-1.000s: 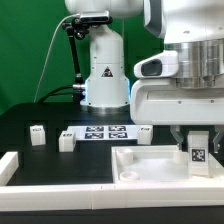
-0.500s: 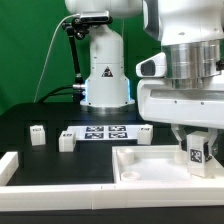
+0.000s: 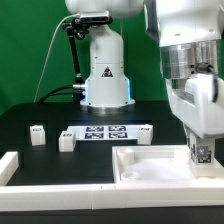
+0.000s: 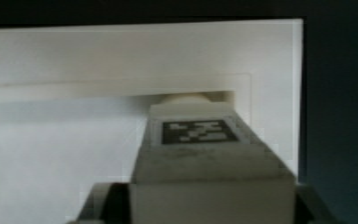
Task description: Assemble one leg
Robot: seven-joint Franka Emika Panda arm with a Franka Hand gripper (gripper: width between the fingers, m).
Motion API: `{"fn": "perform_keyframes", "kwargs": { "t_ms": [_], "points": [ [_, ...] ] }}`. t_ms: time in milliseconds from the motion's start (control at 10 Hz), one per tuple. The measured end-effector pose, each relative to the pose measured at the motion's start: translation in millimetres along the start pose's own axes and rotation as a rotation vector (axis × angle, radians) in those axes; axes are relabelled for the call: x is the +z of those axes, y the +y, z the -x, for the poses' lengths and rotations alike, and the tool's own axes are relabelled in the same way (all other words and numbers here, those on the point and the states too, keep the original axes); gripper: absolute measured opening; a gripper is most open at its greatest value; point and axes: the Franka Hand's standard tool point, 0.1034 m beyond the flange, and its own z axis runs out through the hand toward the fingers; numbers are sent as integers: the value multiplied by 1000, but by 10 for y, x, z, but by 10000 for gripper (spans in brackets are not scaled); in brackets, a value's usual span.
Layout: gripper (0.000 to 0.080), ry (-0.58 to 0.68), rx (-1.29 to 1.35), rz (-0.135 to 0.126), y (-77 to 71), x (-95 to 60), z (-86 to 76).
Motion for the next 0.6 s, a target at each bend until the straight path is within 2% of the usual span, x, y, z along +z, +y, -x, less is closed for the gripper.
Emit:
{"fn": "perform_keyframes", "kwargs": {
  "t_ms": [400,600],
  "points": [
    [291,-30,367,6,10,3,-1],
    [291,-40,384,5,8,1,6]
  ]
}}
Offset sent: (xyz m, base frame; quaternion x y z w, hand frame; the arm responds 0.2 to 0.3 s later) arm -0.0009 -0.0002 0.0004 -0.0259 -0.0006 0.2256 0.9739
